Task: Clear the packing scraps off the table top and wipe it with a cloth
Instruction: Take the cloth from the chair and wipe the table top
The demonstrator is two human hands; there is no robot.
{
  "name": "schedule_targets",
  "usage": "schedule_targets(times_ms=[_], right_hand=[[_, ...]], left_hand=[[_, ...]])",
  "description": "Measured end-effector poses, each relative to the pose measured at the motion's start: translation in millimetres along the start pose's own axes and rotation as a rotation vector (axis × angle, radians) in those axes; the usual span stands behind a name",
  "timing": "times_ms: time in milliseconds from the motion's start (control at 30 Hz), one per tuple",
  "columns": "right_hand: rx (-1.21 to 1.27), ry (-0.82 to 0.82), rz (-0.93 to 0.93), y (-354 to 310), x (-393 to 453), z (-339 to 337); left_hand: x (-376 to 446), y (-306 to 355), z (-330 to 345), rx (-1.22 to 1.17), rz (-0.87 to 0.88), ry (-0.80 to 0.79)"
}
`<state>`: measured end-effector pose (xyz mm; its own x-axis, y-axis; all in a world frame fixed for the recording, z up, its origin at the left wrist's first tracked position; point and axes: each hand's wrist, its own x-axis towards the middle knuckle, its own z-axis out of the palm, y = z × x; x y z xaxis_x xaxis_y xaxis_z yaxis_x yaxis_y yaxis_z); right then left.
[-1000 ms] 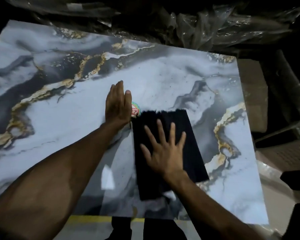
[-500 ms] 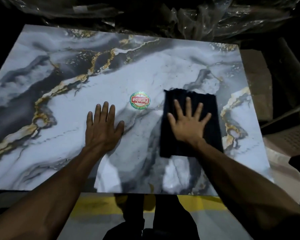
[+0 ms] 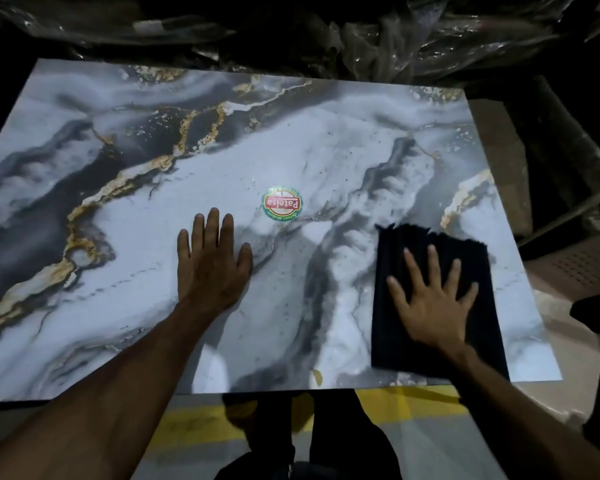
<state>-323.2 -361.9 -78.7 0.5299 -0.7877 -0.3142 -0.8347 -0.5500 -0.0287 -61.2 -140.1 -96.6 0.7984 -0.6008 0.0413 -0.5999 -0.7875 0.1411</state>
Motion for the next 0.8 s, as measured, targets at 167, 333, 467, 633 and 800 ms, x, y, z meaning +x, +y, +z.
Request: schedule_targets(times_ms=[167, 333, 467, 633, 800], right_hand=[[0.018, 0.048, -0.049, -78, 49, -8], [-0.050, 0.105, -0.348, -117, -50, 26], [-0.102, 0.079, -0.281, -41, -88, 36], [-0.002, 0.021, 0.040, 13, -33, 11], [0.006, 0.086, -0.069, -77, -2, 11]], left_hand=[[1, -3, 3, -0.003, 0.006, 0.036], [0, -4, 4, -0.003, 0.017, 0.041], [-1, -2, 3, -0.001, 0.011, 0.021], [0, -1, 3, 0.011, 0.031, 0.028], [2, -4, 0, 0.010, 0.058, 0.083]])
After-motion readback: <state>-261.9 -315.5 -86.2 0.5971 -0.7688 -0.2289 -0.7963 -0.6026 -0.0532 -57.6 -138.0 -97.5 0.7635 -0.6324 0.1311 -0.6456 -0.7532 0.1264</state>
